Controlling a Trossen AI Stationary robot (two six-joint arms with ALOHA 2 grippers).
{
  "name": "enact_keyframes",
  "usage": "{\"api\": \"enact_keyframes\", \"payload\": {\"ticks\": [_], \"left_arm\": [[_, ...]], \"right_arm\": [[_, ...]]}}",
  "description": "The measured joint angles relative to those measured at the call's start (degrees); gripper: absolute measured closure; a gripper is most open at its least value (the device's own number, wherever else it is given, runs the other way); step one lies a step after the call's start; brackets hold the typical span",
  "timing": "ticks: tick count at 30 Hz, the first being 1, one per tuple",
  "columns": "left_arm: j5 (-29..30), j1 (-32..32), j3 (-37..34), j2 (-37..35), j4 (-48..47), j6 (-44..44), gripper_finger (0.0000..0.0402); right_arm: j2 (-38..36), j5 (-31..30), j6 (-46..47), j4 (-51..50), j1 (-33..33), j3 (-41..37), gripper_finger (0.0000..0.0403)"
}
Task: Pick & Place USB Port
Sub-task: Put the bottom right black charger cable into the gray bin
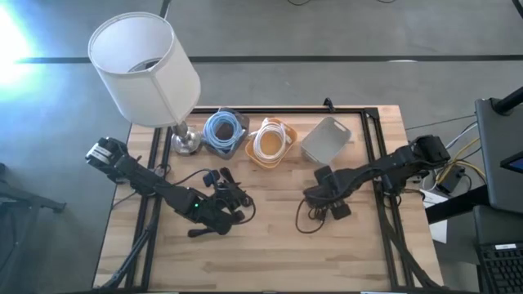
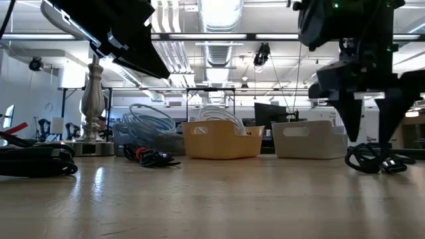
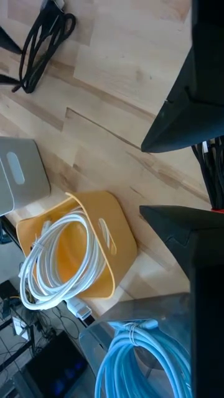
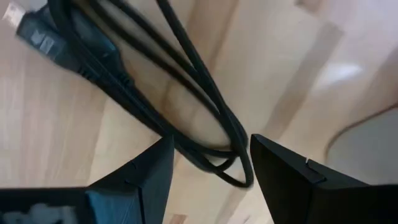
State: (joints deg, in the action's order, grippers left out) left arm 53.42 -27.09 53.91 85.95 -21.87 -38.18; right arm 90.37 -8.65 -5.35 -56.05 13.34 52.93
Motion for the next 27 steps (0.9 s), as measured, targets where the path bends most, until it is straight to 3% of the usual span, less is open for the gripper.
{"api": "enact_keyframes", "payload": {"ticks": [18, 22, 27], "left_arm": [[0.5, 0.1, 0.0, 0.0, 0.0, 0.0, 0.025], [0.5, 0.1, 0.0, 0.0, 0.0, 0.0, 0.025], [0.5, 0.1, 0.0, 0.0, 0.0, 0.0, 0.025]], "right_arm": [[0.1, -0.7, -5.1, 17.9, -0.1, -6.5, 0.0204], [0.1, -0.6, -5.2, 18.1, -0.1, -6.6, 0.0237], [0.6, -0.5, -5.2, 18.3, -0.1, -6.8, 0.0309]]}}
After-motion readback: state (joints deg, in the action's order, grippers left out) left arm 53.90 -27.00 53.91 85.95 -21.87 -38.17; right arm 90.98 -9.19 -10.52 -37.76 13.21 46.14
